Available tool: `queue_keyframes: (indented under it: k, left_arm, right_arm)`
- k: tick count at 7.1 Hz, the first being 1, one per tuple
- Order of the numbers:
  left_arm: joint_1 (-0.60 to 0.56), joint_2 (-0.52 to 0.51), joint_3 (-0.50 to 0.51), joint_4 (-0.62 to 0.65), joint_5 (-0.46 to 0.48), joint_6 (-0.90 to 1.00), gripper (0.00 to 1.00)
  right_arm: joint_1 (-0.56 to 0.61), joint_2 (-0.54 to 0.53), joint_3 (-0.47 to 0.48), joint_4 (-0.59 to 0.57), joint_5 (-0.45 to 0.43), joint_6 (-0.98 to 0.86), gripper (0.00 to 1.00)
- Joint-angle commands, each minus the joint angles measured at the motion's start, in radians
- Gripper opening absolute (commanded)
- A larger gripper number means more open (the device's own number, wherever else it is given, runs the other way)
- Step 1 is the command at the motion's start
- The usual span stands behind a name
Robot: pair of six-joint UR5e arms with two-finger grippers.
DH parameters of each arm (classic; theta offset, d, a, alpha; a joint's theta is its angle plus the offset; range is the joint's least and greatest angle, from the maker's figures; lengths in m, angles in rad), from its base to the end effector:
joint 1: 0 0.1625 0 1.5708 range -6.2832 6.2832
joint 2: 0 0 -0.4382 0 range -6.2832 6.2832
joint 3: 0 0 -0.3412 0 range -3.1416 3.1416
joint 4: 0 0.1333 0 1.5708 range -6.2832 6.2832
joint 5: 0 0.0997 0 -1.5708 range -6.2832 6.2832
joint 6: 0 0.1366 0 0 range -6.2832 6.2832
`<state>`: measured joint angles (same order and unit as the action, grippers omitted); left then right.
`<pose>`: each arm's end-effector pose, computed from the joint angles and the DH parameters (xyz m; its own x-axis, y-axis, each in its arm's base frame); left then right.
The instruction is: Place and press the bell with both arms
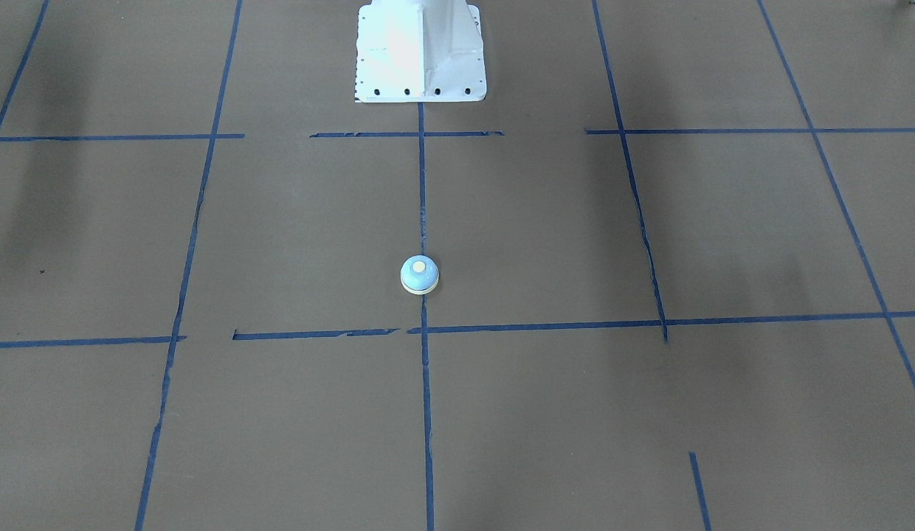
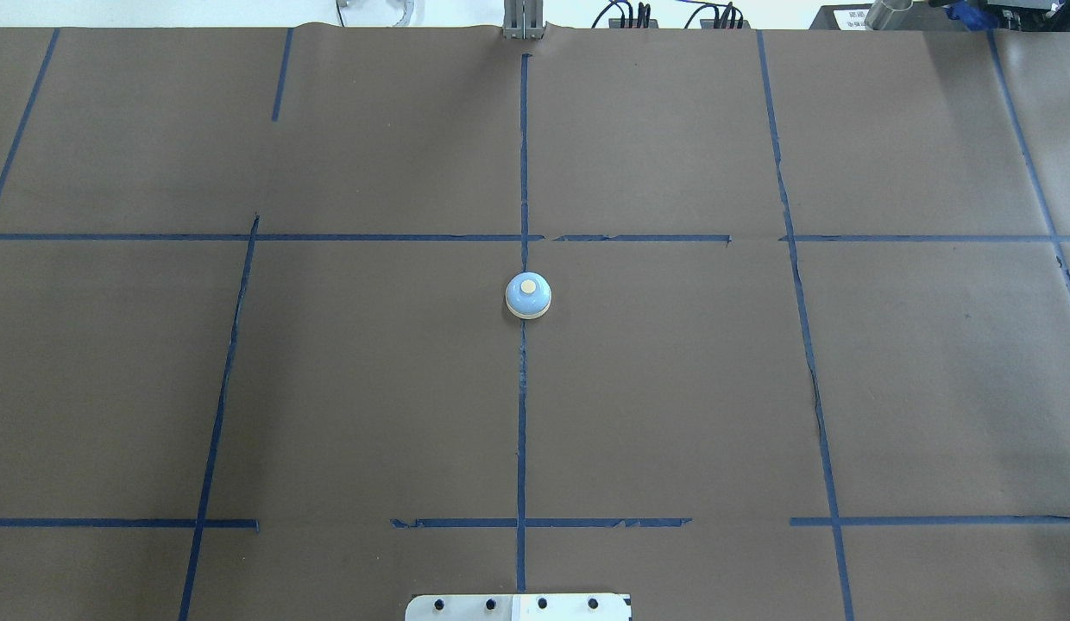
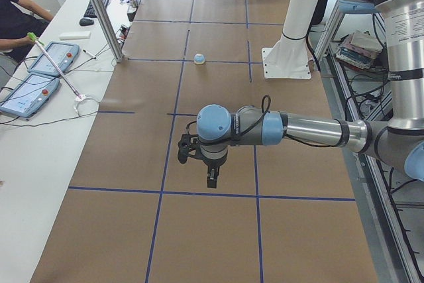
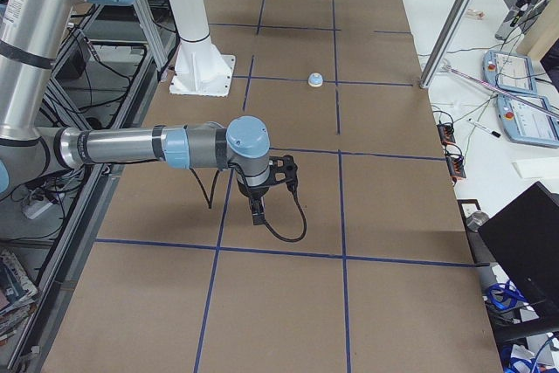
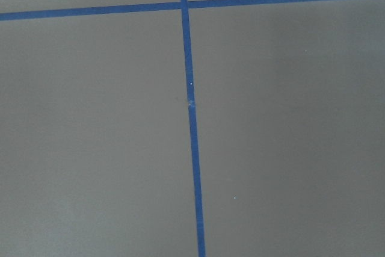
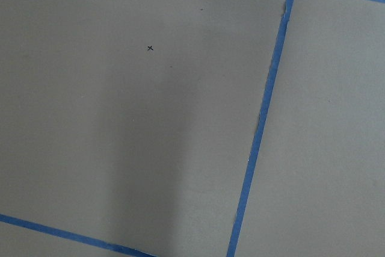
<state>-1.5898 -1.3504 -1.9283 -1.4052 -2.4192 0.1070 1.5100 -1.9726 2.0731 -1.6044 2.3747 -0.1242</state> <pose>-0.0373 -0.3386 0.6366 0.6589 0.0730 -0.7487 -0.0517 0.9973 0.0518 0.0182 -0.2755 0.6195 0.6769 -0.2129 0.7046 0.1456 0.9771 0.1553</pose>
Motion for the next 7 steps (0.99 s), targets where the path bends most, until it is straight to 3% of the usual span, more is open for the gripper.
queue_keyframes:
  k: [1,5,7]
  left_arm:
    - [0.048,-0.041,-0.001,0.022,0.003,-0.013,1.00]
    - [0.048,-0.026,0.028,0.014,0.005,-0.007,1.00]
    - [0.045,0.049,-0.003,-0.040,-0.003,-0.003,1.00]
  right_arm:
    - [-0.002,0.003,-0.007,-0.003,-0.008,-0.002,1.00]
    - [-0.002,0.000,-0.018,-0.003,-0.009,-0.002,1.00]
    - [-0.002,0.000,-0.019,-0.003,-0.009,-0.002,1.00]
